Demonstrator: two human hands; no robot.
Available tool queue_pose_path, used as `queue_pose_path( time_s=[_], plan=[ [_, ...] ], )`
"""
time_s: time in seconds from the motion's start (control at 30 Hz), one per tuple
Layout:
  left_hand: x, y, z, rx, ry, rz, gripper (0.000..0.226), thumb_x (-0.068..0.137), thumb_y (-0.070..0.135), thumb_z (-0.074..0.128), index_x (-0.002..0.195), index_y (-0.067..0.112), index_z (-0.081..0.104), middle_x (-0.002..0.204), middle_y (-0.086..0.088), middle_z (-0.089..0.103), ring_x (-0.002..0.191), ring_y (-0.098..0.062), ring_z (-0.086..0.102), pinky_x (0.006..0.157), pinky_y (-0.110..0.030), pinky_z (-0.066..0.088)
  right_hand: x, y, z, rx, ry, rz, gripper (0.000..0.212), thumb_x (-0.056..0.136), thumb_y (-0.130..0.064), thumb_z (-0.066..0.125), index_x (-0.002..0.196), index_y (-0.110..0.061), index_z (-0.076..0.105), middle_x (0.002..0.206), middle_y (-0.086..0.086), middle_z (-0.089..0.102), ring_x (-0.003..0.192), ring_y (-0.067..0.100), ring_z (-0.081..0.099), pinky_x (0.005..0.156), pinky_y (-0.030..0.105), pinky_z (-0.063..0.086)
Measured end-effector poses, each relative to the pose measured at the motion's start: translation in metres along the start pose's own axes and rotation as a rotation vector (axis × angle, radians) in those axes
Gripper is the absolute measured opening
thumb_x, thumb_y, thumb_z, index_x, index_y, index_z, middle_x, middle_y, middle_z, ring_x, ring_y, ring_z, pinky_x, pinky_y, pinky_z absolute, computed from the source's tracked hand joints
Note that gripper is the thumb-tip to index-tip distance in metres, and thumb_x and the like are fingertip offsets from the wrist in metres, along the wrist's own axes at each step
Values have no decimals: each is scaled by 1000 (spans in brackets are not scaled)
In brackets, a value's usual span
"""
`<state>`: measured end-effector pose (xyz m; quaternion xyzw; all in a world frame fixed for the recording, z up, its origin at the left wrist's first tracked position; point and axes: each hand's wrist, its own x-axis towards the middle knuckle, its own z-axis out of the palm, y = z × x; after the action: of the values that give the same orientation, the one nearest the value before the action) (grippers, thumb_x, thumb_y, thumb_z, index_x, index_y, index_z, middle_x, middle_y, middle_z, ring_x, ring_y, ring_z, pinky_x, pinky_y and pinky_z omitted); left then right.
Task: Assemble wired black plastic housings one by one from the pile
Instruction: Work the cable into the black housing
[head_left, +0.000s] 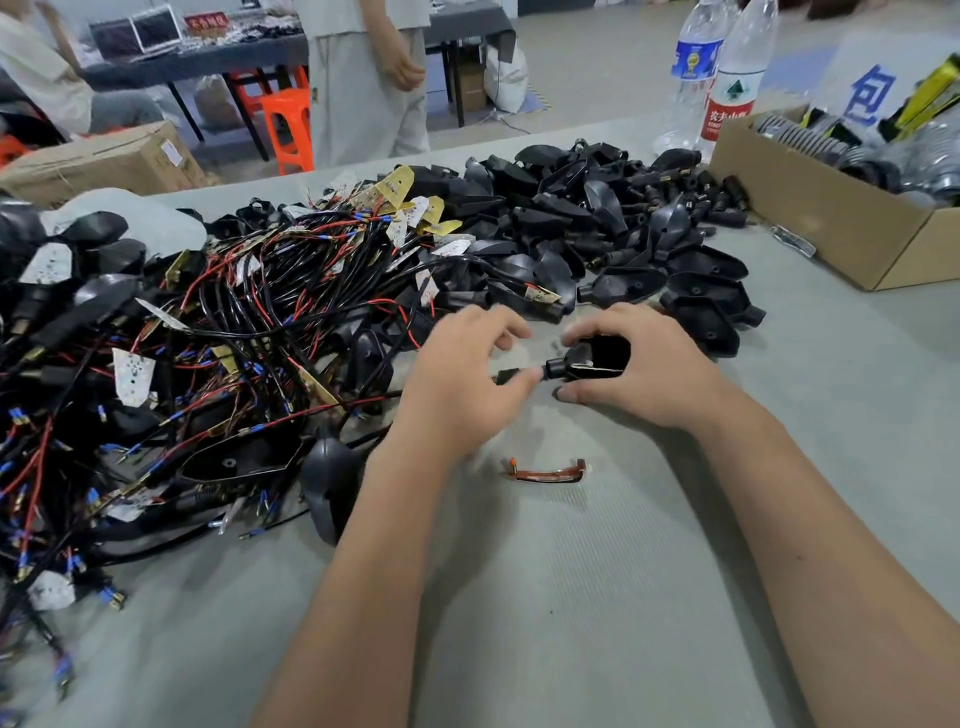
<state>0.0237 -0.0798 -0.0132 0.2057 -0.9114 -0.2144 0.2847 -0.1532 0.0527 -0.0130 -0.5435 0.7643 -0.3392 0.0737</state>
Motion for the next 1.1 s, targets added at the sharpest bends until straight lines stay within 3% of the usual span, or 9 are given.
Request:
queue_pose_path(
  time_s=[0.07, 0.13, 0.2, 0.37, 0.47, 0.53, 0.73, 0.9, 1.1],
  plan=[
    [3, -7, 3, -1, -137, -36, 37, 76, 30, 85, 110, 21, 72, 95, 9, 64, 88, -5, 57, 86, -32, 51, 0, 2, -1, 17, 14, 8, 50, 65, -42, 94, 110, -31, 75, 104, -14, 66, 97, 3, 55, 87, 19, 40],
    [2, -12, 4, -25, -115, -38, 31, 76, 20, 88, 104, 20, 75, 87, 16, 63, 80, 6, 56, 79, -21, 48, -1, 3, 0, 41, 33, 9, 47, 66, -41, 94, 107, -32, 74, 105, -16, 67, 97, -1, 56, 82, 4, 35],
    [-1, -15, 5, -61, -57, -34, 23, 79, 13, 85, 100, 18, 77, 82, 17, 63, 75, 5, 58, 75, -17, 46, -1, 5, 1, 101, 54, 17, 45, 65, -39, 95, 103, -33, 72, 102, -20, 68, 97, -10, 57, 76, -1, 35],
    [-8, -13, 3, -50, 18, 34, 18, 95, 13, 70, 111, 10, 77, 96, 5, 74, 89, -9, 65, 83, -18, 46, 2, 6, 0, 197, 73, 30, 39, 64, -39, 96, 94, -38, 71, 97, -16, 73, 92, -5, 63, 74, 4, 41],
    [-10, -11, 2, -36, 18, 61, 19, 99, 11, 64, 114, 9, 76, 102, 0, 75, 98, -17, 66, 89, -34, 50, 2, 7, 0, 220, 50, 19, 33, 68, -36, 94, 94, -38, 73, 96, -13, 74, 90, 2, 67, 83, 22, 50],
    [-10, -11, 2, -48, 23, 65, 19, 99, 10, 63, 114, 8, 75, 102, -2, 74, 99, -20, 66, 89, -41, 51, 2, 7, -1, 215, 47, 15, 30, 70, -34, 93, 94, -37, 74, 93, -13, 74, 89, 3, 67, 84, 26, 53],
    [-9, -8, 3, -31, 75, 127, 18, 97, 8, 66, 111, 6, 76, 101, -4, 73, 98, -24, 67, 88, -46, 52, 2, 8, -1, 195, 63, 26, 32, 70, -37, 92, 96, -38, 74, 93, -18, 72, 91, -4, 65, 78, 7, 44],
    [-8, -8, 4, -33, 80, 143, 18, 96, 8, 67, 111, 5, 77, 99, -6, 73, 96, -26, 67, 85, -47, 53, 2, 6, 0, 179, 69, 26, 34, 71, -36, 92, 100, -34, 75, 97, -15, 72, 93, 0, 66, 83, 16, 48],
    [-8, -11, 6, -63, 74, 126, 21, 94, 9, 68, 112, 4, 78, 101, -8, 74, 97, -26, 68, 86, -47, 54, 0, 6, 0, 196, 80, 31, 37, 69, -34, 94, 99, -35, 74, 99, -15, 72, 94, -2, 65, 81, 9, 45]
  ],
)
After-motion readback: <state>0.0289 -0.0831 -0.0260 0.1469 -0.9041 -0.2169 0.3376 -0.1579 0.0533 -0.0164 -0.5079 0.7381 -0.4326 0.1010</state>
